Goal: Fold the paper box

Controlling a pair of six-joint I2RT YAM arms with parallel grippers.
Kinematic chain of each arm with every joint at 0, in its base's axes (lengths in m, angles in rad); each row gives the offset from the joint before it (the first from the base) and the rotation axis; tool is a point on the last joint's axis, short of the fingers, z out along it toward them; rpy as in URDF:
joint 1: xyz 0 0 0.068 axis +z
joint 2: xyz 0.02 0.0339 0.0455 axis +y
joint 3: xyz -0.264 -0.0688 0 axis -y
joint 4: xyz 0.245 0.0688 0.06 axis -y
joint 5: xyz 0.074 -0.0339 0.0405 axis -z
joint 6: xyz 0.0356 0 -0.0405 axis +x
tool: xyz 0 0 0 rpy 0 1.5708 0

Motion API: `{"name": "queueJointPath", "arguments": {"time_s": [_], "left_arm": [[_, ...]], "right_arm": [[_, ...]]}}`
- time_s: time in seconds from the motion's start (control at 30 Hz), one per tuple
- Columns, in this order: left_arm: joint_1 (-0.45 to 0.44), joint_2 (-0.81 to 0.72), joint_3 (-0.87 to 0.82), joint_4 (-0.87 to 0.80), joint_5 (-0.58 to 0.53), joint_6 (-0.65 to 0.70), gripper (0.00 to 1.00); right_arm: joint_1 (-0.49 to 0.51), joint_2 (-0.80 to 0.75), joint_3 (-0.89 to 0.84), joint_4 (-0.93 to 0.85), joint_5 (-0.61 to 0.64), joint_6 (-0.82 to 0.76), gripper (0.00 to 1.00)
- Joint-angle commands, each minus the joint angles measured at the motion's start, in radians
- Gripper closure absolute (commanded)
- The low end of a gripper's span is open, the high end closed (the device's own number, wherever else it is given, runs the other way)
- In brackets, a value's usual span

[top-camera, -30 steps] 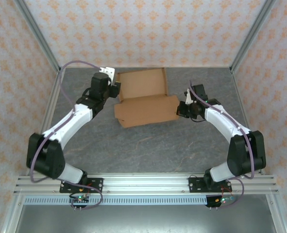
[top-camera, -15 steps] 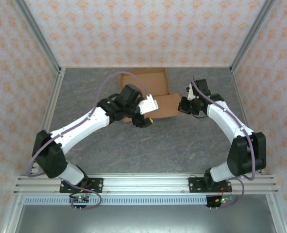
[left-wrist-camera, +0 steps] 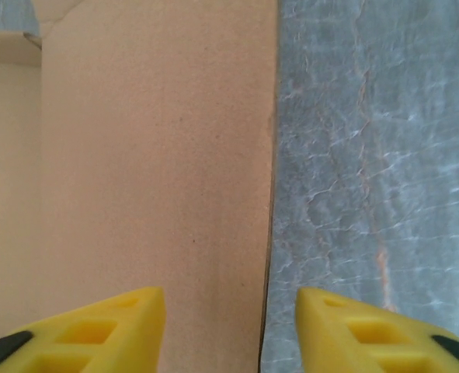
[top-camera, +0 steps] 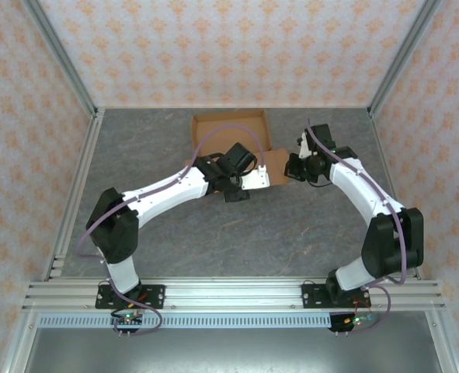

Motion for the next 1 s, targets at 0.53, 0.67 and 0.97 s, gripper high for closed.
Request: {"name": "queueJointPath", "arguments": {"time_s": [0.53, 0.67, 0.97], "left_arm": [[-0.019, -0.034, 0.043, 0.012, -0.191, -0.018, 0.96], [-0.018, -0.048, 0.078, -0.032, -0.21, -0.052, 0.99], [-0.008, -0.033, 0.314, -0.248, -0.233, -0.291, 1.0]], "right_arm": [[-0.024, -0.026, 0.086, -0.032, 0.013, -0.016, 0.69], [-0.043, -0.08, 0.126, -0.014, -0.001, 0.011, 0.54], [-0.066, -0.283, 0.218, 0.016, 0.15, 0.065, 0.42]]}}
